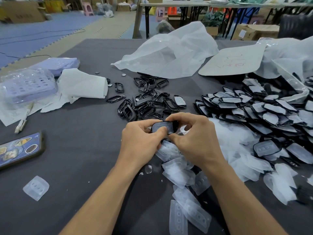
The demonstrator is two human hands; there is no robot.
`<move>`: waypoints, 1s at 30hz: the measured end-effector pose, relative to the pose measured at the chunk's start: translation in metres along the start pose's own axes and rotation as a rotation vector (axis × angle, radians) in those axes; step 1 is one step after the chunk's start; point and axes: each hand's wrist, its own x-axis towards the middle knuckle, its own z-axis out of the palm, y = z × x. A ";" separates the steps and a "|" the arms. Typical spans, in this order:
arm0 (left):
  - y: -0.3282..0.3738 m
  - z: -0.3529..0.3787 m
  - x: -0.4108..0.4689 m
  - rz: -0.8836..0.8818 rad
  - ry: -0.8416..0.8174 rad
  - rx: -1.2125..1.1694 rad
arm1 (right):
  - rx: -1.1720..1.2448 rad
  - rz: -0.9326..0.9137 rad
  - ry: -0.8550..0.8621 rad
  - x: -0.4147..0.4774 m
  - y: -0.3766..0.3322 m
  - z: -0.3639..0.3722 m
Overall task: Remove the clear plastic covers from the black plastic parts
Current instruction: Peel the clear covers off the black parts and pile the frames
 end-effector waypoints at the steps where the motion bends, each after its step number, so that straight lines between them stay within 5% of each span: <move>1: -0.001 0.000 0.000 -0.009 0.007 0.004 | -0.019 -0.002 -0.003 0.000 0.001 -0.001; 5: -0.002 -0.002 0.001 -0.022 0.100 0.041 | -0.174 0.018 0.186 0.010 0.012 -0.024; 7: -0.002 -0.003 0.002 -0.024 0.125 0.089 | -0.292 0.194 0.436 0.018 0.022 -0.047; 9: -0.001 -0.002 0.001 -0.025 0.139 0.146 | -0.414 0.326 0.513 0.020 0.030 -0.067; 13: 0.002 0.001 0.000 -0.012 0.188 0.316 | -0.578 0.253 0.314 0.014 0.028 -0.047; 20: -0.010 -0.005 0.005 0.125 0.190 0.521 | -0.457 0.080 -0.120 0.008 0.021 0.013; 30: -0.023 0.014 0.037 0.384 -0.057 0.727 | -0.493 0.031 -0.157 0.012 0.029 0.016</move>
